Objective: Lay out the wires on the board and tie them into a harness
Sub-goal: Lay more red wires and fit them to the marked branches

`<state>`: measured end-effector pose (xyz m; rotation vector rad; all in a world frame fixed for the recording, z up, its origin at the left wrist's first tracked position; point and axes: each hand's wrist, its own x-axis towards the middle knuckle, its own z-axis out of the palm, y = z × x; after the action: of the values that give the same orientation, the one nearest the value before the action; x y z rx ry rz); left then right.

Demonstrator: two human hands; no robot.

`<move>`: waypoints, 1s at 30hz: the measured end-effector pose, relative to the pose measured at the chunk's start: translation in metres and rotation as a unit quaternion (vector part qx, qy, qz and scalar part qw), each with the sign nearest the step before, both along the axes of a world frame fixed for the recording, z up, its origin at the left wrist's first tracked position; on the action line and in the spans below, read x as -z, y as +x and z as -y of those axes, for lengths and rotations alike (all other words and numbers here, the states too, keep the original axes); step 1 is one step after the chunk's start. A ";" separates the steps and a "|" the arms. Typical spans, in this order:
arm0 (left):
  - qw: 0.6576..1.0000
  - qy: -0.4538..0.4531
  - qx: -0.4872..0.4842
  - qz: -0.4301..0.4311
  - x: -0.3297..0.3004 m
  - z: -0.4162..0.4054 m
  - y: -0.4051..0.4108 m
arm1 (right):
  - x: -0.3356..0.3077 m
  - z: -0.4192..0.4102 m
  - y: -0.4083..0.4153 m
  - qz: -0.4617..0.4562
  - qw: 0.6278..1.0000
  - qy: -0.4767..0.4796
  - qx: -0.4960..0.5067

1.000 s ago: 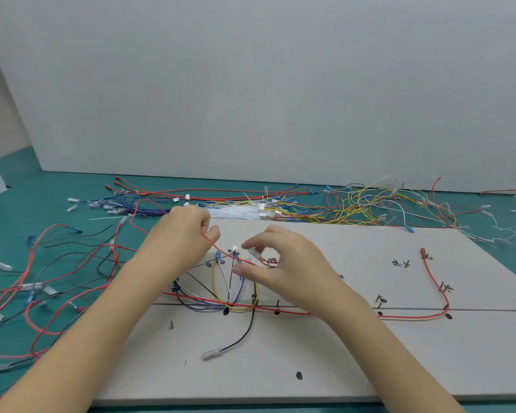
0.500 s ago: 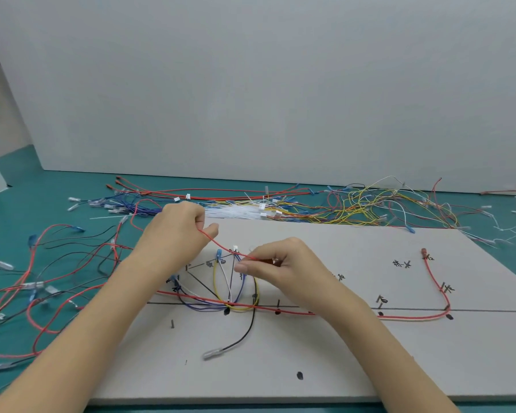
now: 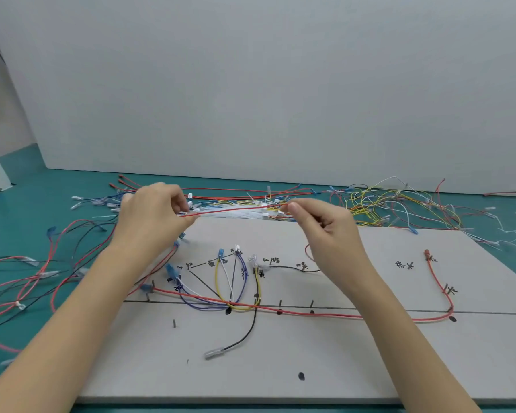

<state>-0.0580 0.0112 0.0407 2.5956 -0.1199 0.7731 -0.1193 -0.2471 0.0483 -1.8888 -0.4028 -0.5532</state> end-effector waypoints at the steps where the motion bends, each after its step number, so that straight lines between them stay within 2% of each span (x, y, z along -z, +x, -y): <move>1: 0.999 0.010 0.035 0.018 -0.001 0.001 -0.002 | -0.002 0.003 0.002 0.007 1.000 -0.004 0.017; 4: 0.994 0.034 0.099 0.018 -0.004 0.008 -0.008 | -0.005 0.011 0.010 0.024 0.998 -0.002 0.058; 10: 0.988 0.051 0.139 0.051 -0.011 0.016 -0.019 | -0.006 0.026 0.023 0.034 0.989 0.036 0.136; 13: 0.984 0.043 0.167 0.043 -0.014 0.018 -0.021 | -0.005 0.042 0.023 0.037 0.982 0.087 0.164; 19: 0.979 -0.037 0.200 0.006 -0.008 0.024 -0.020 | 0.002 0.048 0.018 0.009 0.980 0.095 0.176; 22: 0.971 -0.087 0.223 -0.009 -0.006 0.024 -0.019 | 0.001 0.048 0.018 -0.027 0.978 0.133 0.158; 26: 0.969 -0.109 0.220 -0.020 -0.004 0.025 -0.018 | -0.002 0.048 0.014 -0.110 0.966 0.221 0.079; 30: 0.969 -0.124 0.210 -0.045 -0.002 0.029 -0.017 | -0.005 0.045 0.012 -0.149 0.955 0.254 0.029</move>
<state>-0.0749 -0.0176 0.0423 2.2519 -0.4961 0.4794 -0.1074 -0.2921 0.0529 -1.4550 0.0003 -0.3573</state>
